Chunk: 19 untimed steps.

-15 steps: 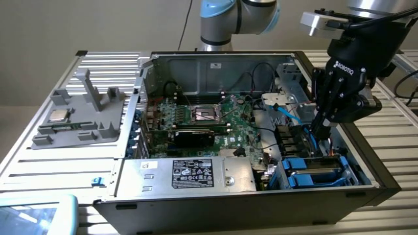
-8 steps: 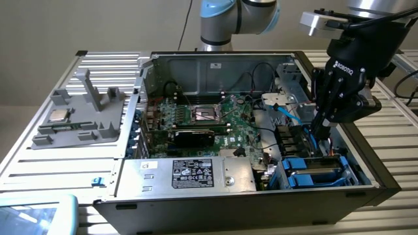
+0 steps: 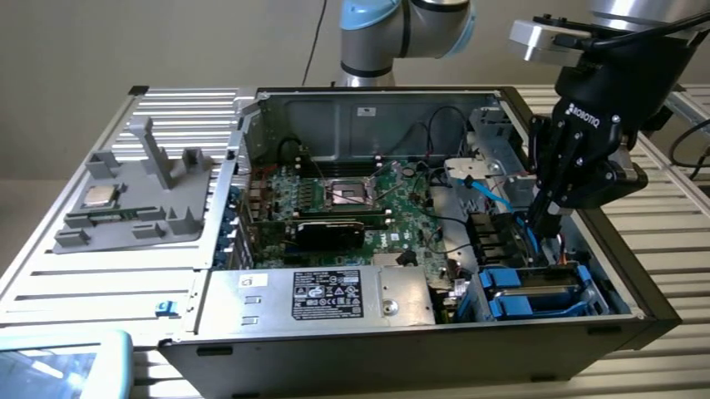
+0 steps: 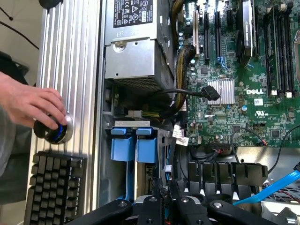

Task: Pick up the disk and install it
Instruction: 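Insert the first disk wire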

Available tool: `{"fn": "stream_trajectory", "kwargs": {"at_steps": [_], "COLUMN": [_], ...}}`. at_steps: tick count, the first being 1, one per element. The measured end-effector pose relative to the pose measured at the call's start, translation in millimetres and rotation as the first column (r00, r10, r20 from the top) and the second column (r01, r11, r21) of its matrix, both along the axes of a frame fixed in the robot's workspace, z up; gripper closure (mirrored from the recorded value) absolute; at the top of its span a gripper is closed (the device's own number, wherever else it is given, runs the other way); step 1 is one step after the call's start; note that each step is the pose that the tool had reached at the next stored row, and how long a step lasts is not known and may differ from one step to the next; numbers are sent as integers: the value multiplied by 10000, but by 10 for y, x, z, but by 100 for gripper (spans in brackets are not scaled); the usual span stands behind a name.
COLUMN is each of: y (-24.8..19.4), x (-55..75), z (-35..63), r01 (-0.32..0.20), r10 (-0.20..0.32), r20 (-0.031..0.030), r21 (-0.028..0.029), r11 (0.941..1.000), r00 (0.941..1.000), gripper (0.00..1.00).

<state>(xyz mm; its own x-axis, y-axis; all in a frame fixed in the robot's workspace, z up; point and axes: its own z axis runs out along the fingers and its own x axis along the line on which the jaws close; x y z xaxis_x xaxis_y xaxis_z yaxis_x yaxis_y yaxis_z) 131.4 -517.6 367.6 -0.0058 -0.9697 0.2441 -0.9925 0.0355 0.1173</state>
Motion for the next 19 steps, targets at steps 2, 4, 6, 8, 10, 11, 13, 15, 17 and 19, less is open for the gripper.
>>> {"fn": "stream_trajectory", "kwargs": {"at_steps": [2,4,6,8,10,11,13,15,17,19], "y": [0,0,0,0,-8,-19,-44,-66,-98,-124], "x": [0,0,0,0,0,0,0,0,0,-1], "z": [0,0,0,0,1,0,2,4,6,6], "r01": [0,0,0,0,12,13,13,14,14,20], "r10": [0,0,0,0,-12,-13,-13,-14,-14,-20], "r20": [0,0,0,0,1,0,0,0,0,1], "r21": [0,0,0,0,17,95,337,656,815,825], "r11": [10000,10000,10000,10000,10000,10000,9994,9978,9967,9966], "r00": [10000,10000,10000,10000,10000,10000,10000,10000,10000,10000], "gripper": [84,84,84,84,84,84,84,84,84,84]}}
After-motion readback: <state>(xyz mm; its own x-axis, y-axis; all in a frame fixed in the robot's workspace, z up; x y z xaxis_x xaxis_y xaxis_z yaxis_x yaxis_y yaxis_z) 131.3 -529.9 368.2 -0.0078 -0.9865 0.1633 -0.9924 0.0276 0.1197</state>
